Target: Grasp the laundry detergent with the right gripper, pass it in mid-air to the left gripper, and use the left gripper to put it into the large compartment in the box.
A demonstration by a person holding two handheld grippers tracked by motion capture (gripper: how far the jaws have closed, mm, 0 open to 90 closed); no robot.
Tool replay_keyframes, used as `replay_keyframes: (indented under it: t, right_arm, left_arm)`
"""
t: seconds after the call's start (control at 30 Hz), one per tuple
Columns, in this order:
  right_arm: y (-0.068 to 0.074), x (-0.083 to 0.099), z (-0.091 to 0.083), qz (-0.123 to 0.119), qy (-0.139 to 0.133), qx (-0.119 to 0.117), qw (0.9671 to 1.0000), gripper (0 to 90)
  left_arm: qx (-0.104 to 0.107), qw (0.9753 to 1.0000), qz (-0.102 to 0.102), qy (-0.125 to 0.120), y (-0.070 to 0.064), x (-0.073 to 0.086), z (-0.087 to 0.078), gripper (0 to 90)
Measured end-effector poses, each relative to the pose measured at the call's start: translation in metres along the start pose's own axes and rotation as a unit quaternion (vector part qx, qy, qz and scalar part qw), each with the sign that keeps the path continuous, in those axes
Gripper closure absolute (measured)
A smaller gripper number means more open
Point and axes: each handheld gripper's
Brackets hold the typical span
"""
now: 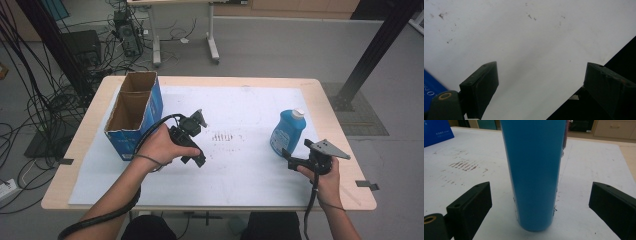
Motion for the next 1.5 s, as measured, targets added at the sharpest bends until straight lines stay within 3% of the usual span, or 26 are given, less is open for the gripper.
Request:
replay_keyframes:
  t: [0.4, 1.5]
  right_arm:
    - [0.002, -0.005, 0.013, -0.001, -0.008, 0.001, 1.0, 4.6]
    - [0.002, -0.002, 0.042, 0.001, -0.005, 0.012, 0.9999, 4.8]
  left_arm:
    - [0.0, 1.0, 0.007, 0.003, -0.002, -0.002, 0.0, 12.8]
    - [-0.002, 1.0, 0.0, 0.002, 0.003, -0.004, -0.003, 12.8]
Point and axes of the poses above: each handheld gripper's, and its own axes: z roughly forward along the jaws, x roughly out of its underside, y roughly to its left, and after that the axes turned 14 degrees about -z, right-handed
